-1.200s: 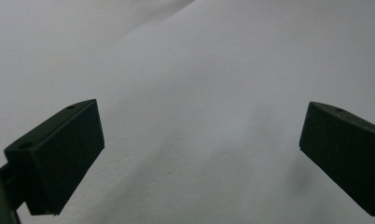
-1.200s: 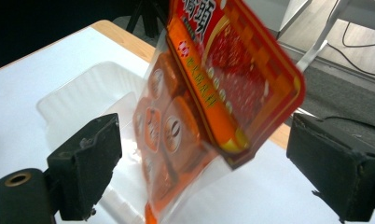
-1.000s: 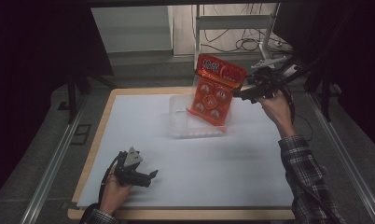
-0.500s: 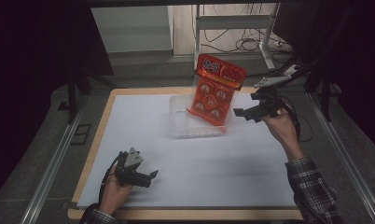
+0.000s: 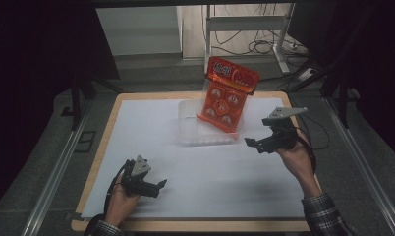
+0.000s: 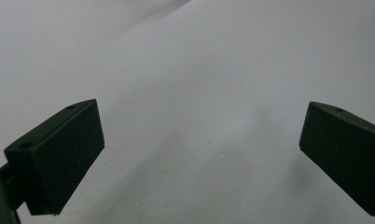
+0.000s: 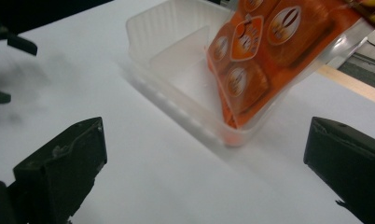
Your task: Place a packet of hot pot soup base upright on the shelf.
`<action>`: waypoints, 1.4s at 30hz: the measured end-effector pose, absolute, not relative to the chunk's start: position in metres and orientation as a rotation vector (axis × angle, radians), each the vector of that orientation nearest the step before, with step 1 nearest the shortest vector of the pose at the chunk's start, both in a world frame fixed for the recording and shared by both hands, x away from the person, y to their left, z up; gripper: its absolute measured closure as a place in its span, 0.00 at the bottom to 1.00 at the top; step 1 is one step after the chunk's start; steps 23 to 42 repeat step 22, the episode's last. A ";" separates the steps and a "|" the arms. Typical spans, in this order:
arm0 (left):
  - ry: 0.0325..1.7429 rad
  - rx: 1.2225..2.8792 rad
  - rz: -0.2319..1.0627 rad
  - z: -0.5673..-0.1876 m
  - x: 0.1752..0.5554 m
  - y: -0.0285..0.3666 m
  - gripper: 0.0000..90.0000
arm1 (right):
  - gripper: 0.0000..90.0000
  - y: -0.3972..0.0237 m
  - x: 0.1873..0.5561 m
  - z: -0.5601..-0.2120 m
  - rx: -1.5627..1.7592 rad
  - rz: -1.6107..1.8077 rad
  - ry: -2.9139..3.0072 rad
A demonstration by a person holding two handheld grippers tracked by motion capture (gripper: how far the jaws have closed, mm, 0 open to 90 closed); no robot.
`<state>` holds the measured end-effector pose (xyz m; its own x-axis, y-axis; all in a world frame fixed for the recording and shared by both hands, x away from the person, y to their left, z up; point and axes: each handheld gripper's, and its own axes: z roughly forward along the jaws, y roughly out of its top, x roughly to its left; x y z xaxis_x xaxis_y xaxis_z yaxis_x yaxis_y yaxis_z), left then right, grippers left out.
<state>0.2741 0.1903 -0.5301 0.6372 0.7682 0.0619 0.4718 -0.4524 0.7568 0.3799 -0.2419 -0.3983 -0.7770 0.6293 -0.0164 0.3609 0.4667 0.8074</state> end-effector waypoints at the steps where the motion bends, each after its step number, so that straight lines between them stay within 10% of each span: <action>1: 0.965 2.128 0.521 -0.530 0.274 0.190 0.00 | 0.00 -0.242 0.377 -0.401 0.838 1.211 2.407; 22: 0.947 2.138 0.533 -0.532 0.274 0.189 0.00 | 0.00 -0.260 0.338 -0.482 0.894 1.151 2.458; 42: 0.947 2.138 0.533 -0.532 0.274 0.189 0.00 | 0.00 -0.260 0.338 -0.482 0.894 1.151 2.458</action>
